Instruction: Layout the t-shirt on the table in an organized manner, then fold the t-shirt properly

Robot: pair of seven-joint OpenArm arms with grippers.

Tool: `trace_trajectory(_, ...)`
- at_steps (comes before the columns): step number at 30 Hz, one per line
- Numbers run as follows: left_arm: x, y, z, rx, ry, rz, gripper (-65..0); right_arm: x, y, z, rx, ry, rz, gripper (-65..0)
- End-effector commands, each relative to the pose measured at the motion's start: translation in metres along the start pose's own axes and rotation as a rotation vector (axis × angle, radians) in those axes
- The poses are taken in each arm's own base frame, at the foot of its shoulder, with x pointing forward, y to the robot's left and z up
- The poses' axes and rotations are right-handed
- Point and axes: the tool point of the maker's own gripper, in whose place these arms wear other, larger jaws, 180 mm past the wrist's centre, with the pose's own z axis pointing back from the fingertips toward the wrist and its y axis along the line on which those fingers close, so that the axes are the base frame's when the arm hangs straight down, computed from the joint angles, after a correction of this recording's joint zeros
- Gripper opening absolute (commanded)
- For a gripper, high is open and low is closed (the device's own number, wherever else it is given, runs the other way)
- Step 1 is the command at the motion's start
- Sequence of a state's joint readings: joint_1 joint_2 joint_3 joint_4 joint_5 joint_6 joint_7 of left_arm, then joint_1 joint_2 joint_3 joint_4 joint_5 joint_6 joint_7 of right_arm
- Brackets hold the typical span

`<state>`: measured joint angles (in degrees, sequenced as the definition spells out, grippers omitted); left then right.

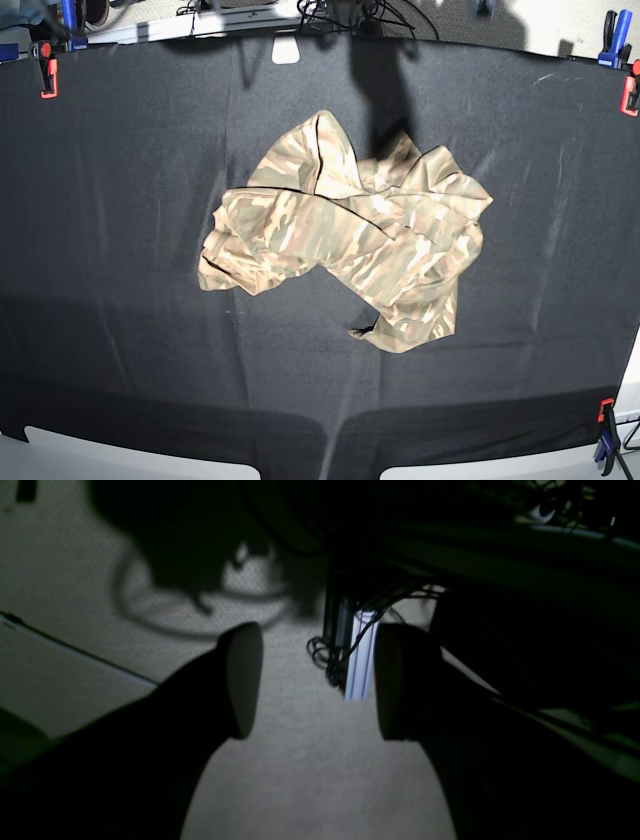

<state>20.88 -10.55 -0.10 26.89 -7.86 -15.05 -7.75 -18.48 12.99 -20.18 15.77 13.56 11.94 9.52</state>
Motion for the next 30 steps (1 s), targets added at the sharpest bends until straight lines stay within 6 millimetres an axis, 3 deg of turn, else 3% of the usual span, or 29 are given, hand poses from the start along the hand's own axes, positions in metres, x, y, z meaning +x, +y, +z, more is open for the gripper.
trace_trajectory(1, -0.002, 0.003, 0.007, 0.001, -0.027, -0.005, -31.5, -0.014, -0.003, 0.004, -0.005, 0.004, -0.001, -45.3)
trace_trajectory(6, -0.014, -0.006, 0.032, -0.021, -0.067, -0.029, -31.5, -0.054, -0.006, 0.02, -0.012, -0.002, -0.009, -45.3)
trace_trajectory(16, -0.006, -0.013, 0.08, -0.052, -0.159, -0.098, -31.5, -0.087, -0.05, 0.068, -0.045, -0.091, 0.07, -45.3)
trace_trajectory(22, -0.003, -0.016, 0.106, -0.069, -0.167, -0.144, -31.5, -0.103, -0.054, 0.103, -0.003, -0.101, 0.141, -45.3)
trace_trajectory(26, -0.008, -0.019, 0.12, -0.078, -0.111, -0.178, -31.5, -0.1, -0.051, 0.131, 0.013, -0.152, 0.15, -45.3)
trace_trajectory(30, -0.005, -0.024, 0.136, -0.092, -0.103, -0.208, -31.5, -0.078, -0.05, 0.158, -0.003, -0.25, 0.126, -45.3)
